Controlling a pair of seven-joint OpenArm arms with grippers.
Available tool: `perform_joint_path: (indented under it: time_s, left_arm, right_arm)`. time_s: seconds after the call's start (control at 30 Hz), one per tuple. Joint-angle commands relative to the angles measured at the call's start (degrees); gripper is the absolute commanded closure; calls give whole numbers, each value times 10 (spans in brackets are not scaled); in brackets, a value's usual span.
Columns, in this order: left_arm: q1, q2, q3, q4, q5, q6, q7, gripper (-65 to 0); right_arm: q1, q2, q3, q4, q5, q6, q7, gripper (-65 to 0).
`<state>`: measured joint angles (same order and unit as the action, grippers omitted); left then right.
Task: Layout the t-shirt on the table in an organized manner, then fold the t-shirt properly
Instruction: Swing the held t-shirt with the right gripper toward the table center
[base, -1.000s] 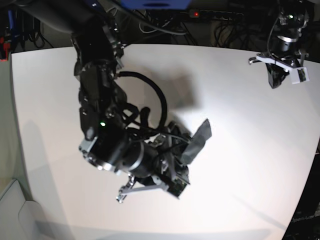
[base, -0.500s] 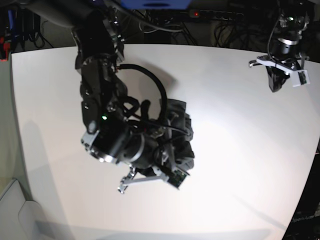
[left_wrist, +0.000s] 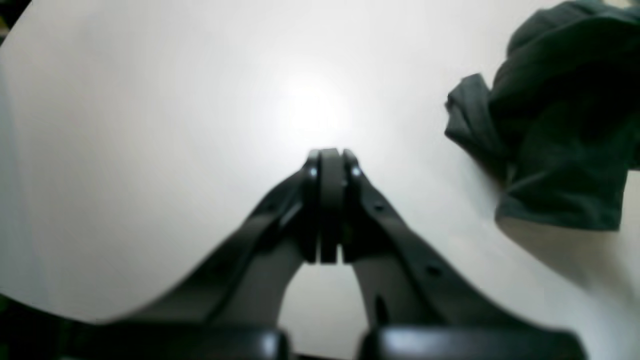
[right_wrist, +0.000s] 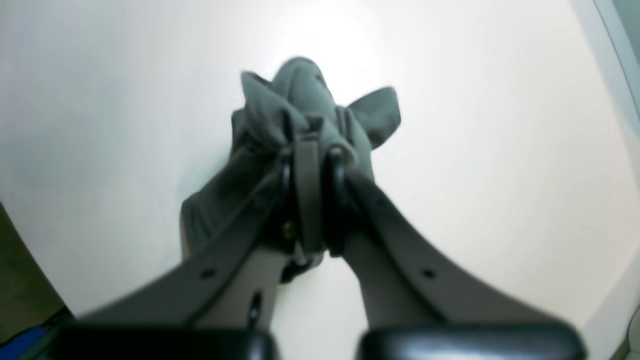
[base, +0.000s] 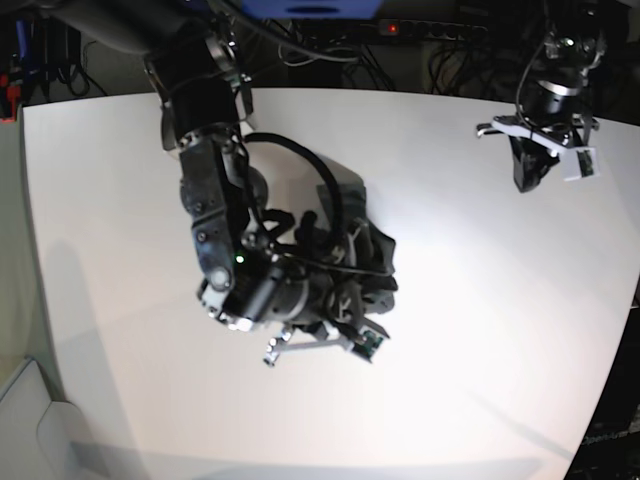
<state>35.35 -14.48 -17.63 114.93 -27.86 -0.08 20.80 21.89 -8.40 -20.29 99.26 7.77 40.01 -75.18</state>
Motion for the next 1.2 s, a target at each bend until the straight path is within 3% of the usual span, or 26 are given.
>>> perform_joint_path:
  time_s: [0.0, 0.43, 0.47, 0.63, 0.77, 0.97, 1.17]
  left_arm:
    - [1, -5, 3, 12, 0, 2, -11, -2]
    - [-1, -5, 4, 12, 0, 2, -11, -2]
    - [-1, -5, 4, 12, 0, 2, -11, -2]
    - [3, -5, 4, 12, 0, 2, -11, -2]
    - [4, -5, 4, 12, 0, 2, -11, -2]
    - [9, -5, 4, 12, 0, 2, -11, -2]
    - [11, -4, 4, 12, 0, 2, -11, -2]
  right_arm:
    - [18, -6, -8, 12, 5, 0, 18, 0]
    - [16, -6, 4, 12, 5, 0, 99, 0]
    - [16, -6, 19, 13, 5, 0, 104, 0]
    - [15, -6, 132, 9, 41, -61, 145, 0]
    - [12, -6, 239, 9, 86, -126, 148, 0]
    - [-34, -6, 274, -35, 85, -127, 154, 0]
    - [-87, -6, 307, -76, 85, -127, 215, 0]
